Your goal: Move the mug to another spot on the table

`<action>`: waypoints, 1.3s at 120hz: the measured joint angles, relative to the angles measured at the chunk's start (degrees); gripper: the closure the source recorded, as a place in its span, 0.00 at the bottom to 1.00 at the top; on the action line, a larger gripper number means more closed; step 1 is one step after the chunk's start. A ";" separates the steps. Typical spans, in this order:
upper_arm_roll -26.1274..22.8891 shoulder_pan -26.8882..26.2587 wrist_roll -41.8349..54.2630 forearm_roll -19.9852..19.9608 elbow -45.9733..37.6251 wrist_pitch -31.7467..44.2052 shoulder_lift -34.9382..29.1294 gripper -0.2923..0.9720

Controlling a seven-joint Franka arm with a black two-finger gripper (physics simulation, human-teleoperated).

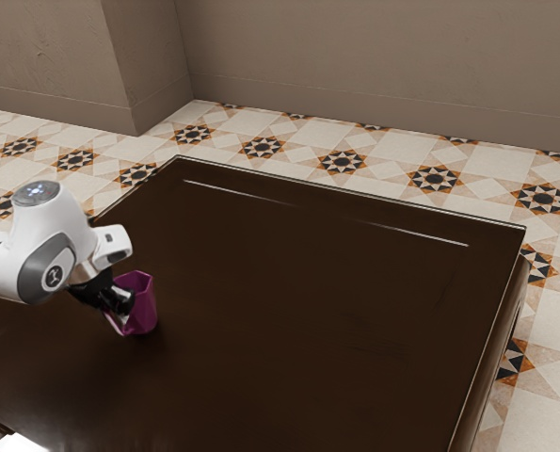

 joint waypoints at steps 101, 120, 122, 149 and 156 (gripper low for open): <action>-0.78 -13.44 -6.72 4.04 2.35 14.62 1.67 0.76; -0.41 -16.21 -9.51 3.22 4.16 18.42 6.12 0.77; -0.36 -16.52 -9.81 3.17 4.31 18.77 6.53 0.77; -0.60 -20.67 -13.19 1.59 6.21 23.01 12.03 0.75; -0.63 -20.78 -13.91 1.37 7.37 23.77 13.93 0.74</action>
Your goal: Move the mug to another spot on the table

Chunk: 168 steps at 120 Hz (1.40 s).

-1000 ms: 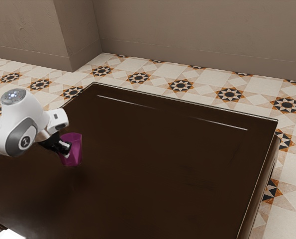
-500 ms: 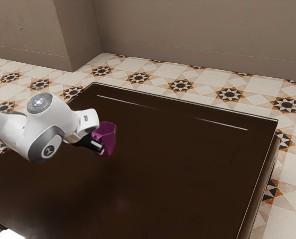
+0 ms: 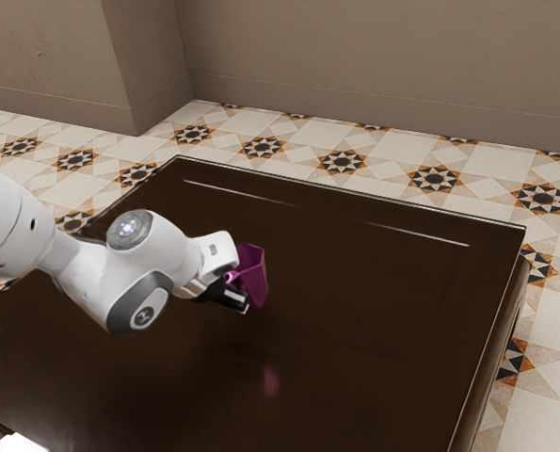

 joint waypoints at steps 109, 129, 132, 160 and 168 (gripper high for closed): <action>-0.13 -1.01 -5.87 -0.13 -1.95 -2.43 -2.07 0.33; -0.53 -0.74 -6.34 -0.13 -1.97 -6.81 -5.89 0.29; -0.87 -0.62 -6.51 -0.13 -1.93 -7.83 -6.98 0.29; -0.22 -0.85 -7.38 -0.15 3.32 -22.90 -15.35 0.26; 0.98 -0.40 -6.91 -0.20 10.95 -30.14 -15.48 0.26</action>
